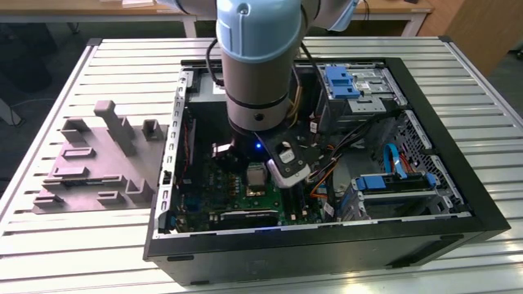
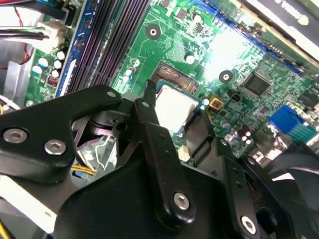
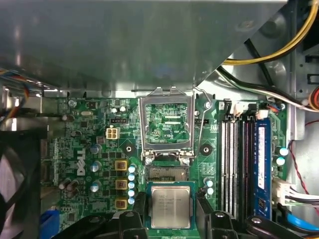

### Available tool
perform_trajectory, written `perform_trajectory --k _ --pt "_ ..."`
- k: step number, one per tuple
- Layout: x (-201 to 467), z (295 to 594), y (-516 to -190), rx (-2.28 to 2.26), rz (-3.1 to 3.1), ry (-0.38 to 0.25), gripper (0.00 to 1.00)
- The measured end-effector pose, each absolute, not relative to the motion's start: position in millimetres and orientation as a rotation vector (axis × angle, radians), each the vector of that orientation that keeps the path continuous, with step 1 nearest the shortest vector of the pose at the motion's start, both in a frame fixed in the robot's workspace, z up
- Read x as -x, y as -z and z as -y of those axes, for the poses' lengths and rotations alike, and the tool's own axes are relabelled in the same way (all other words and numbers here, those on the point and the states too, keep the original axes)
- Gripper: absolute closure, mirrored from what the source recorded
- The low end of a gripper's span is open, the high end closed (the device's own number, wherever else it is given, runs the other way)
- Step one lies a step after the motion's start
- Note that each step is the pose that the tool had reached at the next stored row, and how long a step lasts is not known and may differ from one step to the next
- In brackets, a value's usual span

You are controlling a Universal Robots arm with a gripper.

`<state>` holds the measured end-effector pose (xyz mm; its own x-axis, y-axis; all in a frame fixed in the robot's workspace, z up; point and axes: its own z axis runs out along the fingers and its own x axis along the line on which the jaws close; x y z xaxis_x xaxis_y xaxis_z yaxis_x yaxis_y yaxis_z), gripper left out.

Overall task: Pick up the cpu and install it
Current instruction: 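Place the cpu into insertion slot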

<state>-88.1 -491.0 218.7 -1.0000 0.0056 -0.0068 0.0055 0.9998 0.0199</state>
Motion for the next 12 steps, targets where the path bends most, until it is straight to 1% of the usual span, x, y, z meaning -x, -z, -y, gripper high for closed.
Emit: perform_trajectory --k 12 --pt "88.6 491.1 -198.6 -0.009 -3.135 -0.031 0.52"
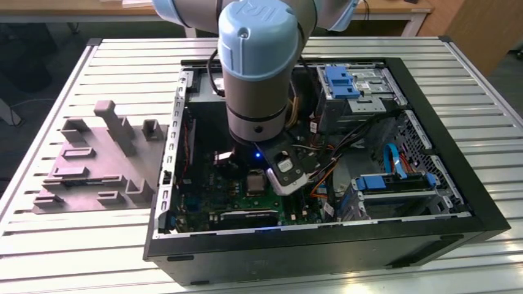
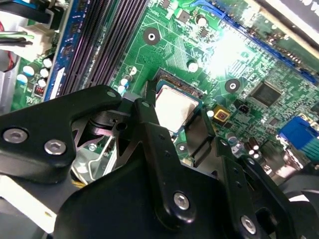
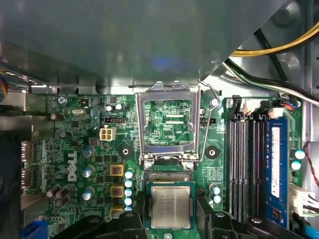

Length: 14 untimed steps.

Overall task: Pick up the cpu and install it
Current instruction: 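Place the cpu into insertion slot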

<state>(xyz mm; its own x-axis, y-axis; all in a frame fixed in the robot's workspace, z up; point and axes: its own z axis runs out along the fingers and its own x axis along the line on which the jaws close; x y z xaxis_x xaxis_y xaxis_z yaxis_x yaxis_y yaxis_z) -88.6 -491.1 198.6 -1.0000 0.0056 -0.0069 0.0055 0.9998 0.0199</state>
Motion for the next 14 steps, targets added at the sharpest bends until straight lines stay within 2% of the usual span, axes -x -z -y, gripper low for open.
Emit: perform_trajectory --k 14 --pt "89.3 491.2 -190.0 -0.009 -3.135 -0.031 0.52"
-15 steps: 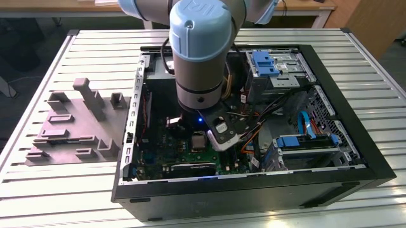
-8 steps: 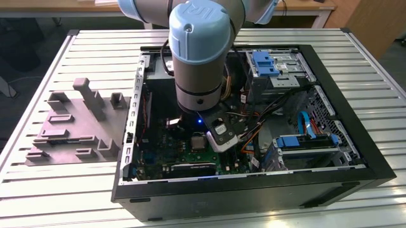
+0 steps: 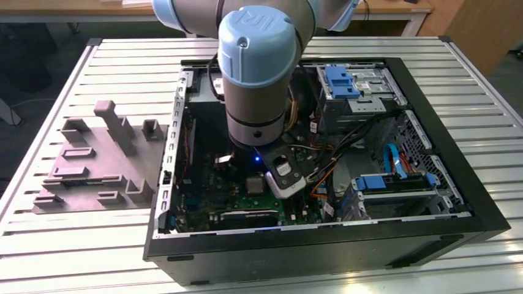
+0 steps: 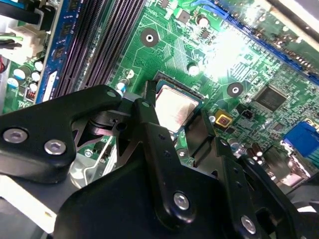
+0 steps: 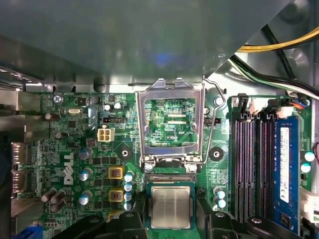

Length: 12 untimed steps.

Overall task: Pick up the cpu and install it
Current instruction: 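Place the cpu into insertion slot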

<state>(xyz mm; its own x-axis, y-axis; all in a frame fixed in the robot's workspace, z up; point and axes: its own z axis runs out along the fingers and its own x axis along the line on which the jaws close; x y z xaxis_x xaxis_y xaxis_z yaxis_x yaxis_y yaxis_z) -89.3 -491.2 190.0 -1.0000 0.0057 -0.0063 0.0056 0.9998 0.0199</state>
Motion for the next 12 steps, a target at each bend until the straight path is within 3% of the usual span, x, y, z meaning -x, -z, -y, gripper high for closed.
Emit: perform_trajectory --k 12 --pt "89.5 490.5 -186.6 -0.009 -3.135 -0.033 0.52"
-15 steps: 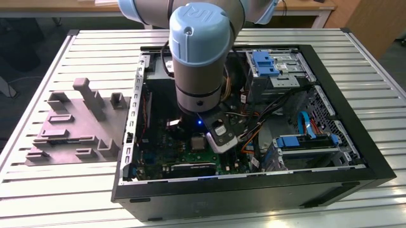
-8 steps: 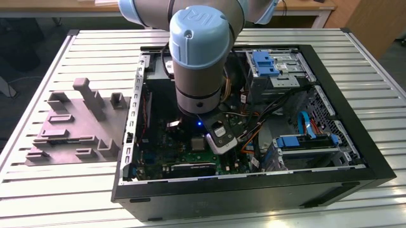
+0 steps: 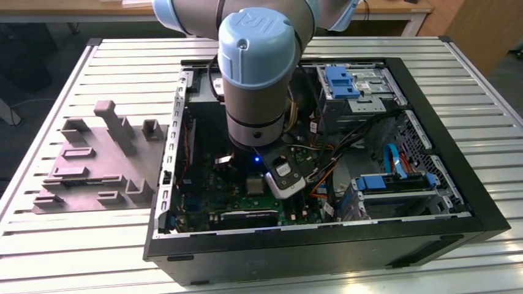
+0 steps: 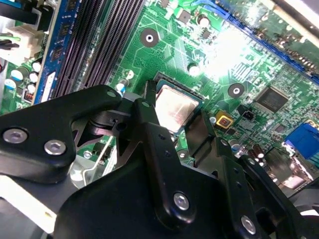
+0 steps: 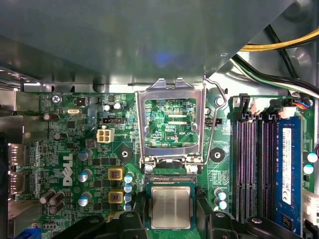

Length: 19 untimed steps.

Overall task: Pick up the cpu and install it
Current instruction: 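Place the cpu into insertion slot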

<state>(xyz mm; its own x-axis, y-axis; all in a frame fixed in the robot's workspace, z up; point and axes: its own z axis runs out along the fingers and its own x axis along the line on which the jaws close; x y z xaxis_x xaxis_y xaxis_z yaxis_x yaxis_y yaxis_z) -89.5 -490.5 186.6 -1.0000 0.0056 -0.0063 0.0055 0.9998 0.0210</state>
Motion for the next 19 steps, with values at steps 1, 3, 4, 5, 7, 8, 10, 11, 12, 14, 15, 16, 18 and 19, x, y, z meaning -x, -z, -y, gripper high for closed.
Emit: perform_trajectory --k 1,3,4,5,7,8,10,11,12,14,15,16,18,19 --pt "89.5 490.5 -186.7 -0.009 -3.135 -0.033 0.52" --pt "89.4 490.5 -186.5 -0.009 -3.135 -0.033 0.51" --pt "89.3 490.4 -186.4 -0.009 -3.134 -0.034 0.51" --pt "89.3 490.4 -186.4 -0.008 -3.135 -0.034 0.51" --pt "89.4 490.5 -186.4 -0.009 -3.135 -0.034 0.45" --pt "89.5 490.5 -186.5 -0.009 -3.135 -0.034 0.45" --pt "89.5 490.4 -187.5 -0.009 -3.135 -0.034 0.45" --pt "89.5 490.4 -188.3 -0.009 -3.135 -0.034 0.45" --pt "89.5 490.5 -189.2 -0.009 -3.135 -0.034 0.45" --pt "89.5 490.4 -189.8 -0.009 -3.135 -0.034 0.45" --pt "89.5 490.5 -189.8 -0.009 -3.135 -0.034 0.45" --pt "89.5 490.5 -189.8 -0.009 -3.135 -0.034 0.45" --pt "89.5 490.5 -190.0 -0.009 -3.135 -0.033 0.47" --pt "89.5 490.5 -190.0 -0.009 -3.135 -0.034 0.47"
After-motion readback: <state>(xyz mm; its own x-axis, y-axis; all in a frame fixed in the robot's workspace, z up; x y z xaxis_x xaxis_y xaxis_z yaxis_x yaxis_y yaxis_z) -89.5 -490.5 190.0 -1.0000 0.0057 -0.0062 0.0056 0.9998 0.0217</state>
